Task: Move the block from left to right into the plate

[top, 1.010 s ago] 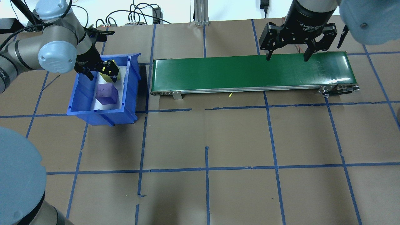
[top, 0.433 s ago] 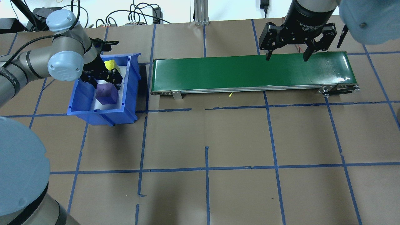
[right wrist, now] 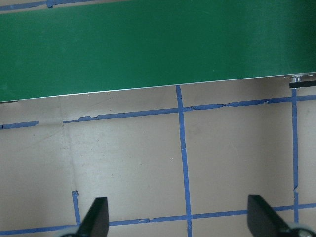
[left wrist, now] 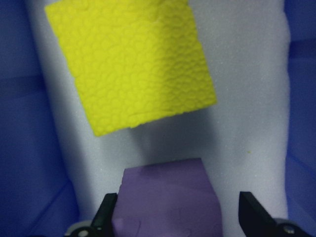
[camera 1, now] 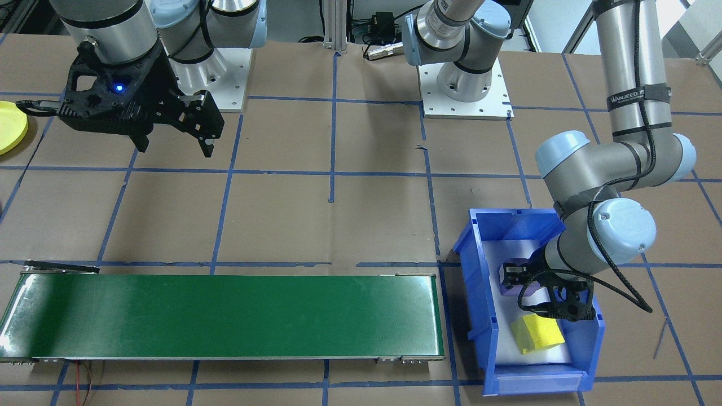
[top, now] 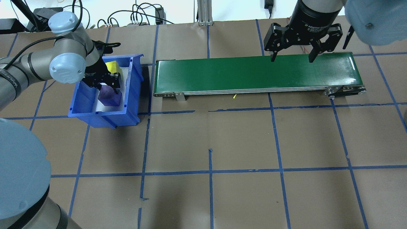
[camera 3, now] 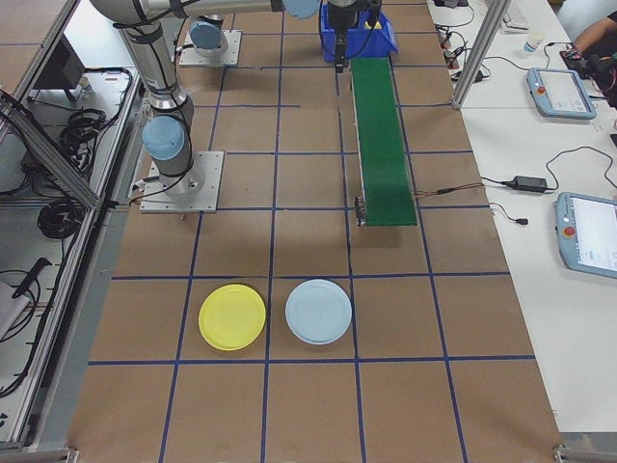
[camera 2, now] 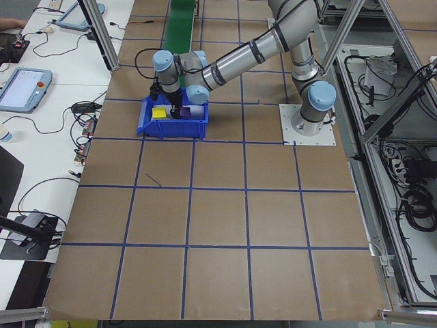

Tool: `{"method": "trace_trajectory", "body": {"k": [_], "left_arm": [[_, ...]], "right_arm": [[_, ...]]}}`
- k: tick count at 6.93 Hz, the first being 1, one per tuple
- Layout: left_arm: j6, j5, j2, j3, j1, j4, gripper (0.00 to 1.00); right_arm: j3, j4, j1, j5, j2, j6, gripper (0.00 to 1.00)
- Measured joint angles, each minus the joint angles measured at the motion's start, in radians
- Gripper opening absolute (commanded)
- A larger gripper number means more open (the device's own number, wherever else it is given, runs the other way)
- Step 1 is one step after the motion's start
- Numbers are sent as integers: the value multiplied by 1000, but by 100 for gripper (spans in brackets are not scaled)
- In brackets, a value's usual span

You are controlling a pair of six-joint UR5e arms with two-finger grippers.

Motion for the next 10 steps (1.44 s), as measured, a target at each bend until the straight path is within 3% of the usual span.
{"method": "trace_trajectory", "body": {"k": [3,5,8,10], "left_arm": [[-64,-9,105,44,-10,-135,34],[-125,-25,173,64,-64,-171,34],[-287,-77,141,136,-228,-137,35],[-307,-99,51,150,-295,-5,36]], "right_arm": [[0,0,0,2,0,0,100],[-1,0,0,3,0,0,100],[-1,0,0,3,0,0,100],[-1,0,0,3,0,-1,100]]}}
